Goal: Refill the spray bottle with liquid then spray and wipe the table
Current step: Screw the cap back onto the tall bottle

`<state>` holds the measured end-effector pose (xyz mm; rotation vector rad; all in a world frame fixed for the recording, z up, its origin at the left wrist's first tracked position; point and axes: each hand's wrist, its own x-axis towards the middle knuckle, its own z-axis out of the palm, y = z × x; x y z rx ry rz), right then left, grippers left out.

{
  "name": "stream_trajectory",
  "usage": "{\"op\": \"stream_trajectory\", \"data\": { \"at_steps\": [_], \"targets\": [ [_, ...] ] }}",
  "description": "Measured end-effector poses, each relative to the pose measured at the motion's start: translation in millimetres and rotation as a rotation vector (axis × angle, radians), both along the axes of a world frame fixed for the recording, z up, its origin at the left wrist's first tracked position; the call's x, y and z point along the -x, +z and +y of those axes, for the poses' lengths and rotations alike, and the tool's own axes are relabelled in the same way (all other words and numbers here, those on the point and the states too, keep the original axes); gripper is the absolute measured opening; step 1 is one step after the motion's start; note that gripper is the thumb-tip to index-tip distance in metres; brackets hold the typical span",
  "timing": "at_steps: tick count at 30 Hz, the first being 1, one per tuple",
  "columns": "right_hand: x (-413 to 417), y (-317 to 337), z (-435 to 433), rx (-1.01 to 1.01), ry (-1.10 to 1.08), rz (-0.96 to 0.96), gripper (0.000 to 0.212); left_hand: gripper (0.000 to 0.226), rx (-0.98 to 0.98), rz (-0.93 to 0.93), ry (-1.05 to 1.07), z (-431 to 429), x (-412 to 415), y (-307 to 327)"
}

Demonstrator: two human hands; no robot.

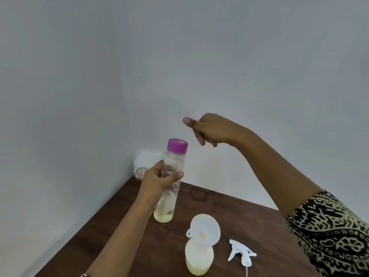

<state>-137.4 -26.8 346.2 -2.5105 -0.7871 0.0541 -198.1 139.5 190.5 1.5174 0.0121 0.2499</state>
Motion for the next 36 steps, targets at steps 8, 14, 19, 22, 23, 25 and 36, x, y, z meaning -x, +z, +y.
{"op": "stream_trajectory", "data": {
  "at_steps": [8, 14, 19, 22, 23, 25, 36],
  "targets": [
    [-7, -28, 8, 0.121, 0.36, 0.057, 0.05, 0.047, -0.018, -0.008, -0.074, -1, 2, -6],
    [-14, -36, 16, 0.034, 0.371, -0.007, 0.048, 0.023, -0.074, -0.063, 0.035, -5, 3, -17],
    [-13, -46, 32, -0.019, 0.338, -0.01, 0.051, 0.029, -0.07, -0.106, 0.145, -10, -1, -27],
    [-18, -55, 39, 0.022, 0.33, -0.005, 0.054, 0.047, -0.129, -0.081, 0.227, -8, -6, -39],
    [-21, -59, 39, 0.035, 0.328, -0.006, 0.055, 0.051, -0.142, -0.063, 0.234, -7, -8, -42],
    [-27, -72, 38, 0.039, 0.315, 0.007, 0.061, 0.057, -0.141, -0.007, 0.202, -3, -15, -48],
    [-74, -181, 31, -0.243, -0.101, 0.165, 0.06, 0.114, -0.662, 0.349, 0.094, 16, -69, -133]
  ]
}}
